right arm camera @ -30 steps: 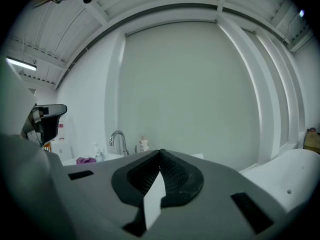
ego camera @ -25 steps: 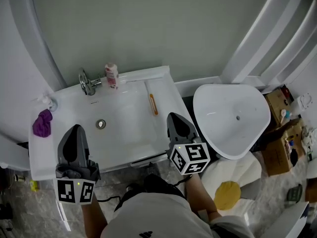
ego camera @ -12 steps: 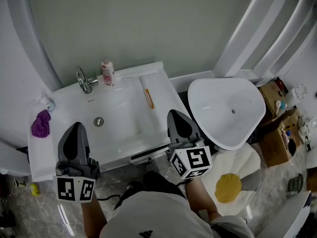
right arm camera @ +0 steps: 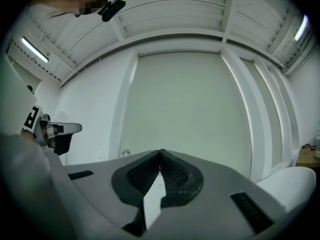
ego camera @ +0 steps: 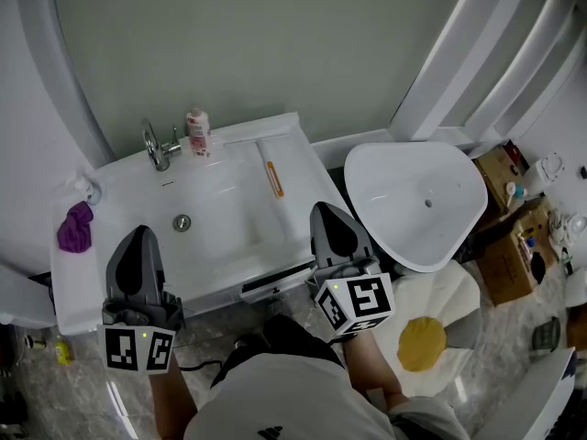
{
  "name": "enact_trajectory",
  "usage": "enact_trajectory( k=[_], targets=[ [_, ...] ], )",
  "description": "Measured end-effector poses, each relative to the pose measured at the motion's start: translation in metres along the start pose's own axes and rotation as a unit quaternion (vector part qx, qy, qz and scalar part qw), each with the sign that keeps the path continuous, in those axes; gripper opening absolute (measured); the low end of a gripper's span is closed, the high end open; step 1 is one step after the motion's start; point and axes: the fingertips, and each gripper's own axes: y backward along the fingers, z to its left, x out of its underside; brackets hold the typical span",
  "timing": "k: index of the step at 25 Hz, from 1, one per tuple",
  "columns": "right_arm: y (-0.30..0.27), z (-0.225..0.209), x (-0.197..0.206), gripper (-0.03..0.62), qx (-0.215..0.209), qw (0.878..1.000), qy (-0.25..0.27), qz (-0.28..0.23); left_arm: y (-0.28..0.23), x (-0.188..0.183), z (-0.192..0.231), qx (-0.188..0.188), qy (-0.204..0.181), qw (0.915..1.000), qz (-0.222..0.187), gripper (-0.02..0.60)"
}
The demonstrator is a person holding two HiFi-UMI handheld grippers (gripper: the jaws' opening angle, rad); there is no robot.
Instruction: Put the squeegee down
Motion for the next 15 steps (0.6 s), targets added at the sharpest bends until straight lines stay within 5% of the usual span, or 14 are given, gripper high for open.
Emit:
enact_trajectory(
  k=[15],
  targets=[
    [-0.0033, 0.0047, -0.0022, 0.002, 0.001, 1.0, -0.005, -0.005, 0.0003, 0.0069, 0.0099, -0.006, 0.007, 1.0, 0.002, 0.008]
  ],
)
